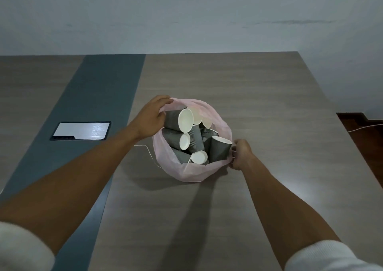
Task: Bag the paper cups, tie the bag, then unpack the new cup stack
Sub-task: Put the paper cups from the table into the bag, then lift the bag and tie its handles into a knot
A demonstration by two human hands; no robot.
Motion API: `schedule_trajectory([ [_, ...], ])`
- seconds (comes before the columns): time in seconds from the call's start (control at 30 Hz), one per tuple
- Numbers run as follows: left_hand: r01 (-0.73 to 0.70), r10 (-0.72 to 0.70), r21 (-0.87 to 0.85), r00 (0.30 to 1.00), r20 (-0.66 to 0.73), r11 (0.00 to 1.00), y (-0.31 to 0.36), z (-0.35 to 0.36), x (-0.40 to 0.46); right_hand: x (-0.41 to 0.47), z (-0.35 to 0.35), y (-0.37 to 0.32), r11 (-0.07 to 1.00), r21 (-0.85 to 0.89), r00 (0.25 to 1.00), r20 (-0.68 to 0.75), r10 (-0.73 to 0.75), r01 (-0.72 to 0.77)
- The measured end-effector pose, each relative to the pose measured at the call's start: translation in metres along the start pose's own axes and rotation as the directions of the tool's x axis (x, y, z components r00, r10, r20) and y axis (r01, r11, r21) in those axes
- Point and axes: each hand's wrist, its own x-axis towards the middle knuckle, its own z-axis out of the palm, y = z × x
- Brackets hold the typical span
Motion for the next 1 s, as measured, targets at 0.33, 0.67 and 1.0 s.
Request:
schedule_trajectory([
  [0.33,0.186,-0.197,-0.126,0.977,-0.080,0.974,-0.002,0.012,-0.004,0.001,-0.014,-0.018,0.994,0.022,0.985,0.134,-0.110,0.108],
  [0.67,0.554,-0.540,0.263,0.831,-0.132,0.789,0.035,-0.051,-0.006,-0.064,-0.042,-0.081,0.727,-0.435,0.847,0.251,-0.468,0.531],
  [1.0,0.664,-0.671,0.249,0.738,-0.068,0.705,0.041,-0.107,-0.064,-0.127,-0.087,-0.104,0.676,-0.483,0.691,-0.181,-0.700,0.557],
])
